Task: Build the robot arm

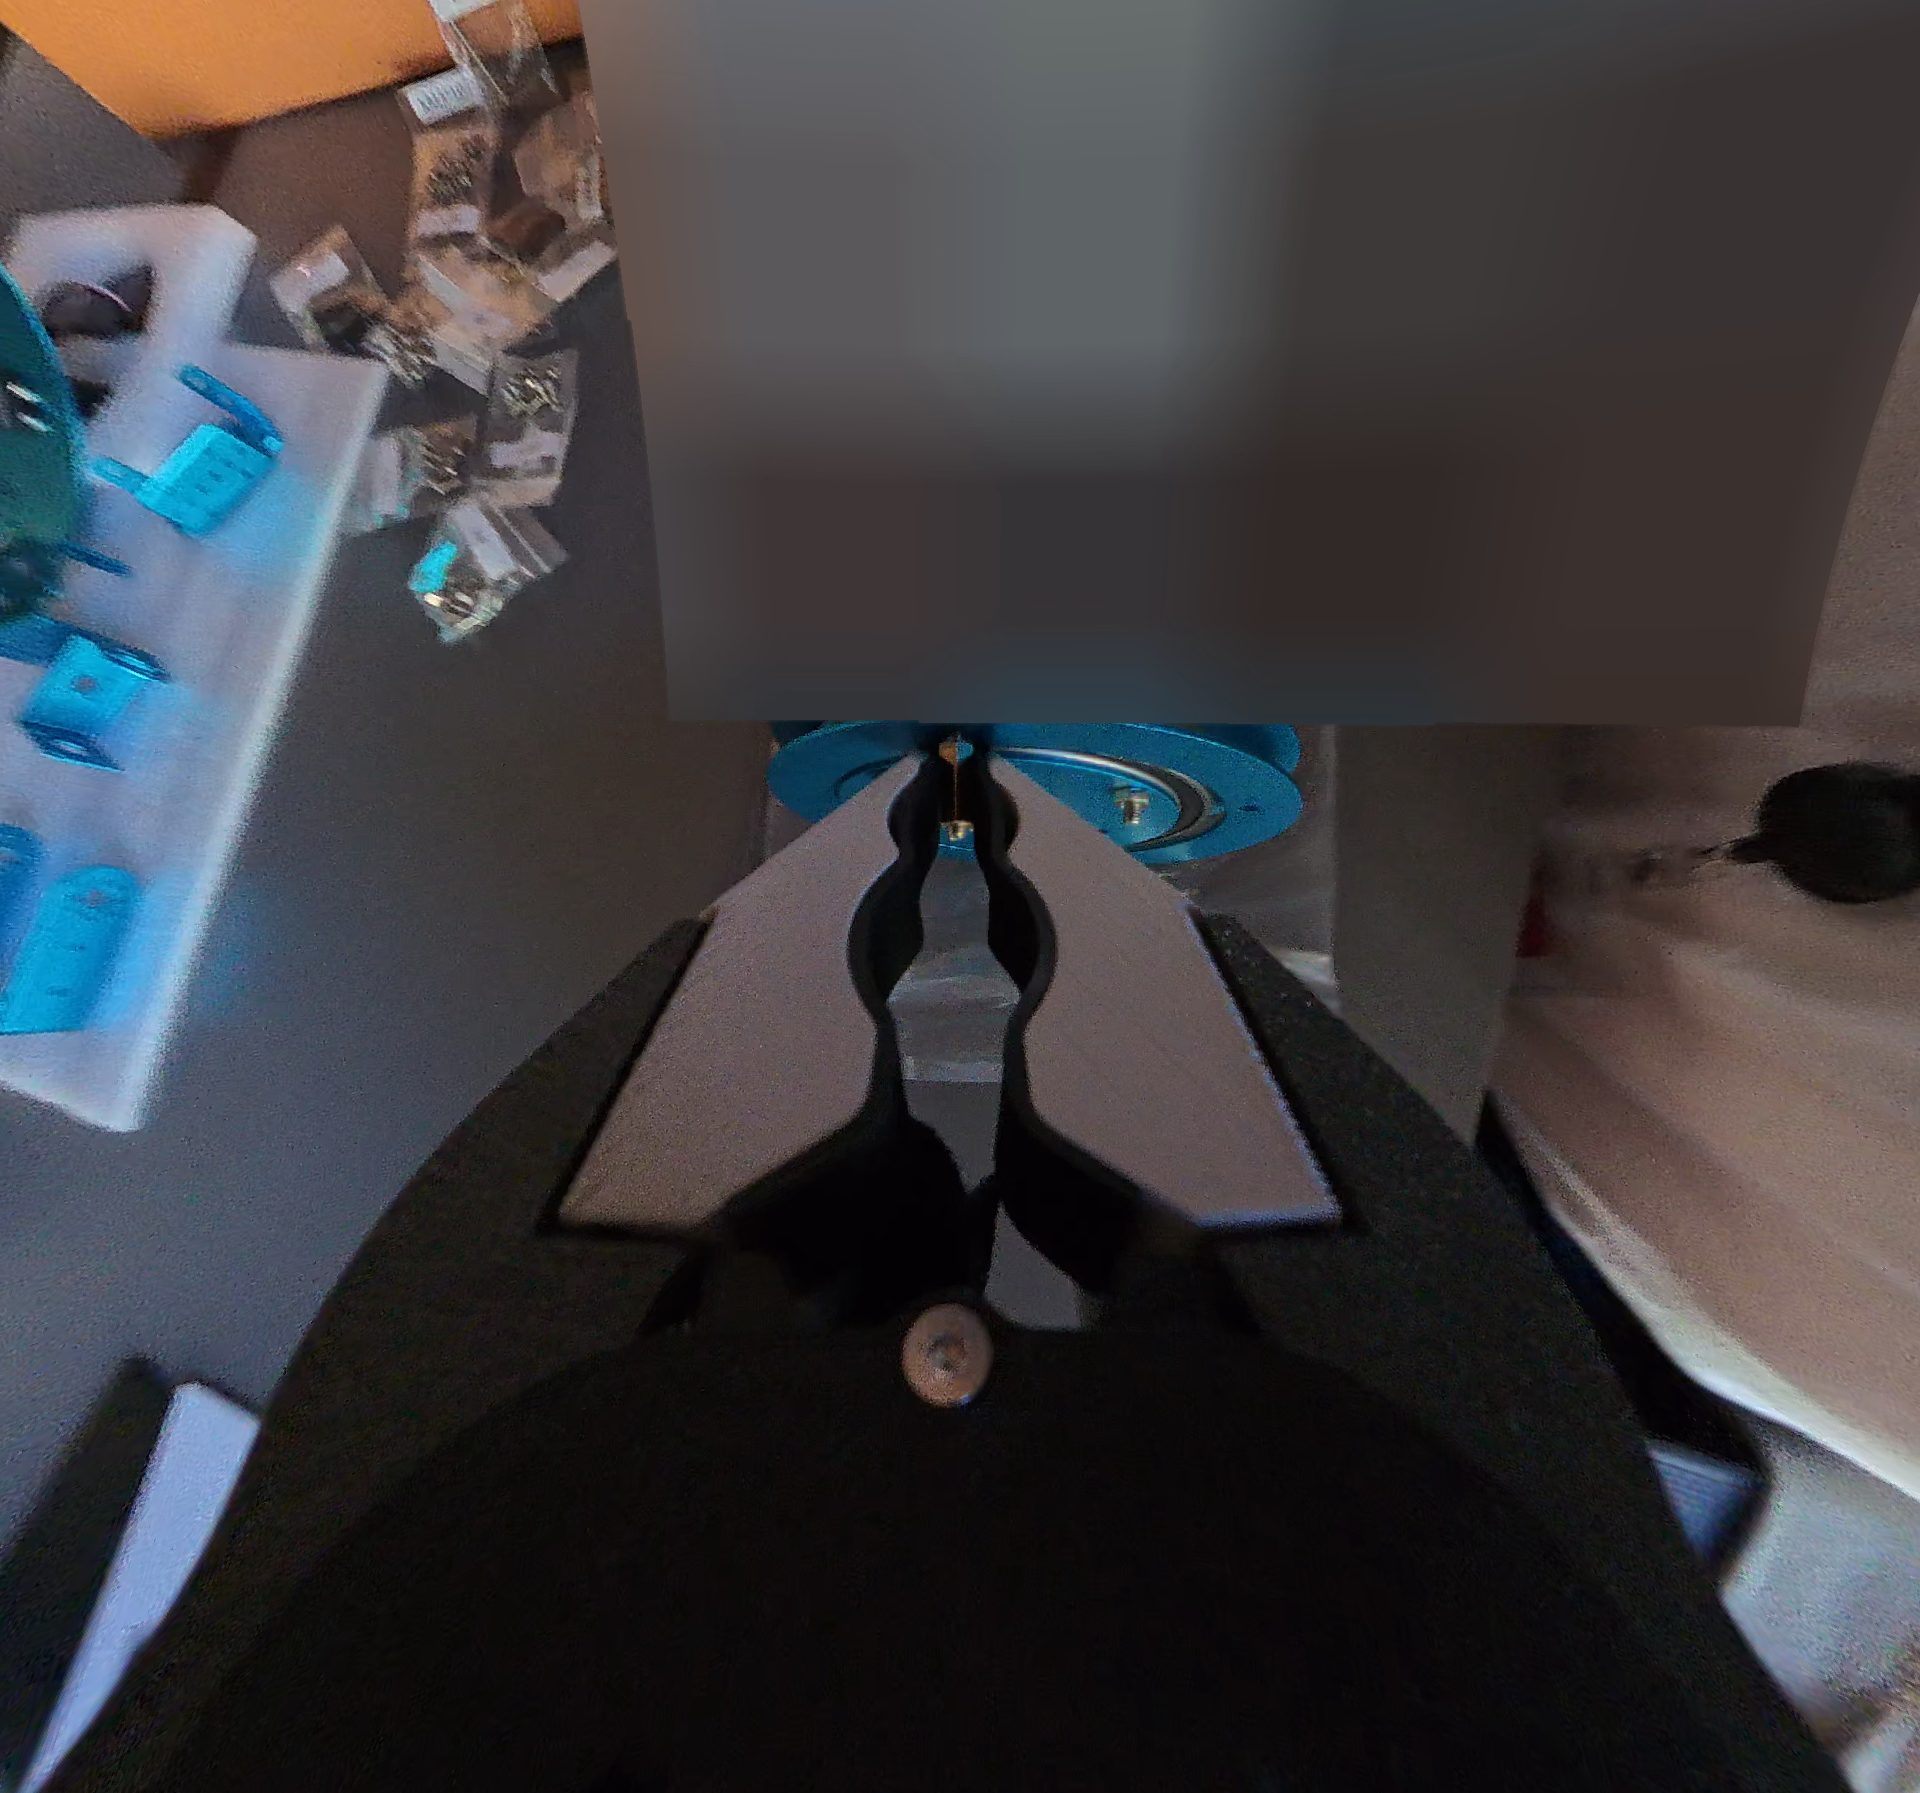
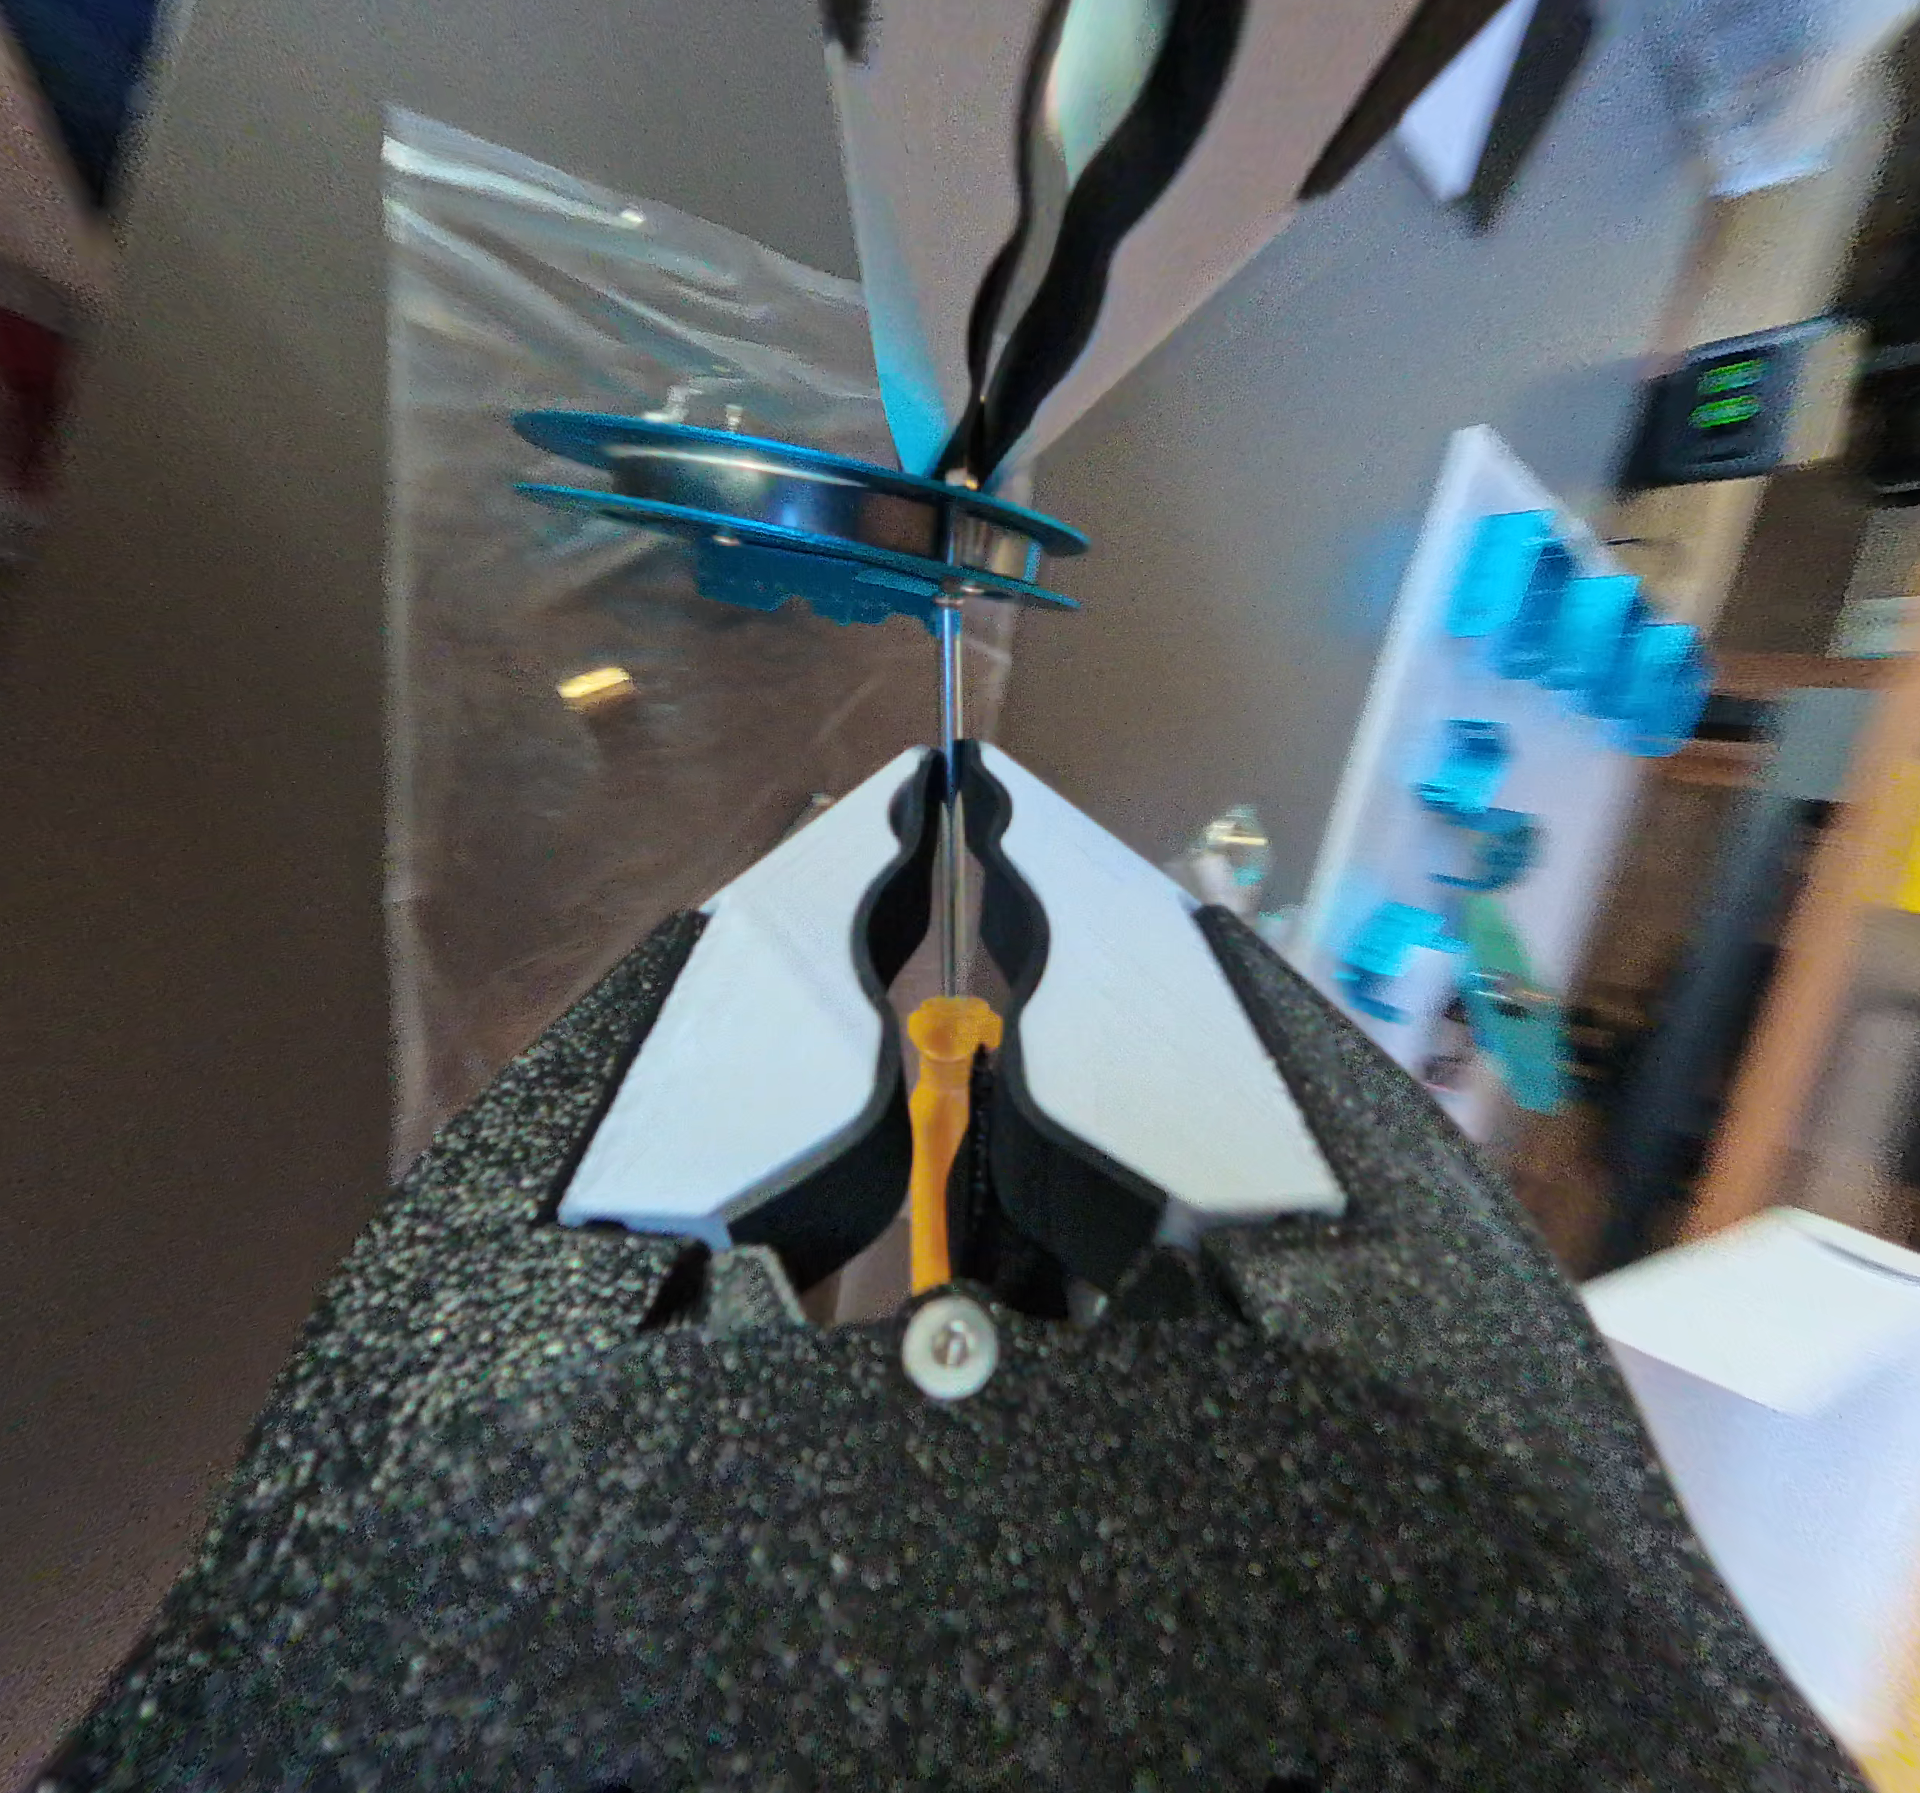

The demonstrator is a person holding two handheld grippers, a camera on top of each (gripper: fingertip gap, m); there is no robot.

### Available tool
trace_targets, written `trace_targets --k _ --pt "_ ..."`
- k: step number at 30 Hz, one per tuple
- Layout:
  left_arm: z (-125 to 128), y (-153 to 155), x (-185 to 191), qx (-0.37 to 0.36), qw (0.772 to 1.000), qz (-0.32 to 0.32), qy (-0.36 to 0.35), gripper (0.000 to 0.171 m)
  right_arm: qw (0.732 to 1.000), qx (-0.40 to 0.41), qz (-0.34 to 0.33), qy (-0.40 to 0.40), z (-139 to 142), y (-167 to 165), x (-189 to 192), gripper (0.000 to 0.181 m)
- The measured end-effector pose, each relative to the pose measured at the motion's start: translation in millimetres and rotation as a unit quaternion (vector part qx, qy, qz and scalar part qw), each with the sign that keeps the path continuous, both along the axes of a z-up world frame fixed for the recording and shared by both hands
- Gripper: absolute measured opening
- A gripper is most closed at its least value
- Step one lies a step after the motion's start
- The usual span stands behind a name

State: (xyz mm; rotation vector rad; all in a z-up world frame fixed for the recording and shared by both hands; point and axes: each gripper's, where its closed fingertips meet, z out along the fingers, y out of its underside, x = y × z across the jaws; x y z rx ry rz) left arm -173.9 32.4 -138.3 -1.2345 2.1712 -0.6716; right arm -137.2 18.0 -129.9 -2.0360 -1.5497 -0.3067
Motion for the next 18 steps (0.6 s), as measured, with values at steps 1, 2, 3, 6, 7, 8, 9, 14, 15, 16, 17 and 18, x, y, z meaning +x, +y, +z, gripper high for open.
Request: trace_targets --k 1,2,3,6,7,8,9,14,15,16,17,18 --pt "0 0 1 0.026 1.000 -0.006 -0.008 0.003 0.998 -0.050 -0.005 0.028 -2 -2 0 0.003" --pt "1 0 2 0.057 0.998 -0.012 -0.019 0.004 0.994 -0.095 -0.010 0.053 -3 -3 0 0.002" --pt "1 0 2 0.094 0.995 -0.018 -0.033 0.003 0.986 -0.144 -0.018 0.080 -4 -5 0 0.002" --pt "2 1 3 0.200 0.976 -0.035 -0.073 0.003 0.938 -0.296 -0.058 0.171 -8 -11 -2 0.002" --pt "3 2 3 0.238 0.966 -0.042 -0.089 0.003 0.911 -0.349 -0.077 0.203 -10 -13 -4 0.002" --pt "3 2 3 0.276 0.954 -0.050 -0.106 0.003 0.875 -0.411 -0.092 0.238 -12 -17 -7 0.002" --pt "4 3 3 0.315 0.940 -0.055 -0.123 0.003 0.831 -0.469 -0.107 0.279 -12 -20 -10 0.001" --pt "4 9 1 0.330 0.931 -0.046 -0.146 0.004 0.646 -0.625 -0.149 0.412 -17 -21 -24 0.003" --pt "4 8 1 0.313 0.938 -0.046 -0.143 0.004 0.678 -0.603 -0.130 0.399 -18 -22 -25 0.003" --pt "3 7 1 0.294 0.945 -0.046 -0.138 0.004 0.722 -0.571 -0.112 0.374 -20 -24 -25 0.002" --pt "3 7 0 0.267 0.954 -0.045 -0.130 0.004 0.770 -0.532 -0.095 0.340 -21 -27 -24 0.002" --pt "3 6 0 0.238 0.963 -0.044 -0.120 0.004 0.822 -0.475 -0.077 0.303 -23 -25 -21 0.002"
